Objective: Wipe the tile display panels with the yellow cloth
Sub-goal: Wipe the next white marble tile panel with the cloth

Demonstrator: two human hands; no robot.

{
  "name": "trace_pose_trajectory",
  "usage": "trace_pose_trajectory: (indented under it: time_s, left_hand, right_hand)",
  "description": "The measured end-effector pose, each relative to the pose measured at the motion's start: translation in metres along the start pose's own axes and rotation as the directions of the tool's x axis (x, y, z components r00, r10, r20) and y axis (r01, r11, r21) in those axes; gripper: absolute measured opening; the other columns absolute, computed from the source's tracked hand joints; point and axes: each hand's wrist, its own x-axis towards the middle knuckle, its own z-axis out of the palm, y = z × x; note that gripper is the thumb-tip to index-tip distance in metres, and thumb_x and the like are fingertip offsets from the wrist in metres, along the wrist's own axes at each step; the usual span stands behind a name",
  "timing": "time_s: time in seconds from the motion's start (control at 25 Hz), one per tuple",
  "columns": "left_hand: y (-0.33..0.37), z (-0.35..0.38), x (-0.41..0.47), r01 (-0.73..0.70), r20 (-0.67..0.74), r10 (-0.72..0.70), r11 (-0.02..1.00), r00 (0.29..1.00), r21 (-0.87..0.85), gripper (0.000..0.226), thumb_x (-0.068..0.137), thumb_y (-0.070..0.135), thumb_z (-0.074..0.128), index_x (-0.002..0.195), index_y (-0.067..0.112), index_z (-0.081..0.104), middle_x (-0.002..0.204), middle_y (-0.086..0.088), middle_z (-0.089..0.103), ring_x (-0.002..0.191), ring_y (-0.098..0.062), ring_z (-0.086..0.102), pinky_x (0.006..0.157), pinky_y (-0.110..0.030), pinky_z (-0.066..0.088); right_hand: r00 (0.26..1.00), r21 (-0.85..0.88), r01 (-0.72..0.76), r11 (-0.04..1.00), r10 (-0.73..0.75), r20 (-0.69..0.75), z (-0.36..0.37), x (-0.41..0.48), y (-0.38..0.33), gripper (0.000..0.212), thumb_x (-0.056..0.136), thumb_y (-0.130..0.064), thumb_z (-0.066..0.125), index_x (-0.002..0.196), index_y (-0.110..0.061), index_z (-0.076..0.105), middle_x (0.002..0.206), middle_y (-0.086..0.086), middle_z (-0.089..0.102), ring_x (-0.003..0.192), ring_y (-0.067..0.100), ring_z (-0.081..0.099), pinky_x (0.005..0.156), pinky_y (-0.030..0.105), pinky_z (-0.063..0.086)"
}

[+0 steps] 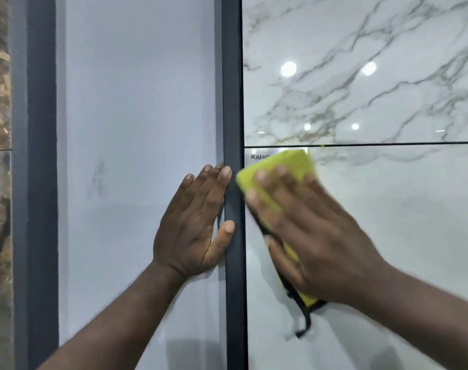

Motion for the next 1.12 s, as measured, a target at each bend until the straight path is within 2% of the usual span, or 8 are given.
trace_pose_trajectory:
  time_s: [0.12, 0.28, 0.48, 0.56, 0.64, 0.84, 1.0, 1.12]
  left_hand:
    - [-0.002, 0.001, -0.001, -0.003, 0.031, 0.003, 1.000, 1.000, 0.000, 0.068, 0.114, 0.048, 0.026, 0.168, 0.007, 0.024, 0.172, -0.011, 0.039, 0.162, -0.028, 0.033, 0.129, -0.058, 0.031]
    - [-0.004, 0.001, -0.002, -0.020, 0.061, 0.019, 1.000, 0.998, 0.017, 0.068, 0.114, 0.049, 0.024, 0.170, 0.010, 0.018, 0.173, -0.013, 0.038, 0.163, -0.031, 0.031, 0.131, -0.058, 0.028]
    - [-0.005, 0.004, -0.002, -0.023, 0.046, 0.021, 0.999, 0.999, 0.037, 0.069, 0.114, 0.051, 0.020, 0.171, 0.011, 0.017, 0.173, -0.015, 0.037, 0.162, -0.032, 0.033, 0.131, -0.057, 0.028]
    - [-0.005, 0.005, -0.002, -0.024, 0.053, 0.022, 0.999, 0.998, 0.044, 0.069, 0.114, 0.051, 0.020, 0.171, 0.011, 0.016, 0.173, -0.015, 0.036, 0.162, -0.033, 0.032, 0.132, -0.057, 0.027]
    - [-0.004, 0.004, -0.003, -0.018, 0.058, 0.015, 0.999, 0.998, 0.047, 0.070, 0.114, 0.052, 0.019, 0.171, 0.012, 0.015, 0.173, -0.016, 0.036, 0.162, -0.033, 0.032, 0.131, -0.057, 0.027]
    - [-0.003, 0.005, -0.002, -0.018, 0.035, 0.016, 0.998, 0.999, 0.058, 0.070, 0.114, 0.051, 0.020, 0.170, 0.010, 0.020, 0.172, -0.018, 0.038, 0.161, -0.035, 0.035, 0.130, -0.057, 0.029]
    - [-0.003, 0.006, -0.003, -0.015, 0.035, 0.014, 0.999, 0.999, 0.048, 0.070, 0.114, 0.052, 0.020, 0.171, 0.011, 0.019, 0.172, -0.017, 0.038, 0.161, -0.035, 0.034, 0.130, -0.058, 0.029]
    - [-0.003, 0.005, -0.002, -0.016, 0.028, 0.015, 0.999, 0.999, 0.035, 0.070, 0.114, 0.052, 0.022, 0.171, 0.011, 0.020, 0.172, -0.017, 0.038, 0.161, -0.035, 0.035, 0.129, -0.059, 0.031]
  right_hand:
    - [0.989, -0.039, 0.143, 0.989, -0.141, 0.047, -0.008, 0.003, 0.005, 0.061, 0.103, -0.028, 0.062, 0.160, -0.015, 0.045, 0.169, 0.011, 0.035, 0.160, 0.029, 0.029, 0.125, 0.055, 0.035]
    - [0.970, -0.050, -0.243, 0.969, 0.241, -0.043, -0.006, 0.005, 0.001, 0.065, 0.104, -0.029, 0.060, 0.162, -0.011, 0.038, 0.172, 0.018, 0.026, 0.162, 0.036, 0.020, 0.127, 0.061, 0.027]
    - [0.983, -0.184, 0.119, 0.976, -0.089, 0.162, -0.014, -0.003, 0.000, 0.064, 0.105, -0.036, 0.055, 0.163, -0.016, 0.037, 0.173, 0.013, 0.028, 0.161, 0.032, 0.024, 0.127, 0.058, 0.029]
    - [0.980, -0.151, -0.192, 0.970, 0.197, 0.016, -0.012, 0.002, 0.004, 0.065, 0.107, -0.034, 0.051, 0.165, -0.013, 0.033, 0.174, 0.016, 0.022, 0.163, 0.033, 0.017, 0.127, 0.063, 0.025]
    - [0.878, -0.053, -0.478, 0.877, 0.475, -0.061, -0.001, 0.001, -0.017, 0.069, 0.106, -0.034, 0.052, 0.166, -0.010, 0.027, 0.176, 0.016, 0.014, 0.164, 0.035, 0.009, 0.129, 0.063, 0.018]
    - [0.987, -0.242, 0.041, 0.969, -0.002, 0.161, -0.011, -0.009, -0.012, 0.069, 0.106, -0.042, 0.053, 0.166, -0.016, 0.031, 0.175, 0.012, 0.022, 0.163, 0.032, 0.019, 0.129, 0.057, 0.023]
    - [0.854, -0.093, -0.519, 0.850, 0.519, -0.033, -0.003, 0.006, -0.012, 0.074, 0.107, -0.036, 0.051, 0.169, -0.012, 0.020, 0.178, 0.014, 0.006, 0.165, 0.034, 0.003, 0.131, 0.060, 0.013]
    - [0.982, -0.161, -0.123, 0.979, 0.143, 0.122, 0.000, -0.016, -0.026, 0.071, 0.106, -0.042, 0.055, 0.166, -0.012, 0.030, 0.175, 0.016, 0.019, 0.163, 0.035, 0.015, 0.129, 0.060, 0.021]
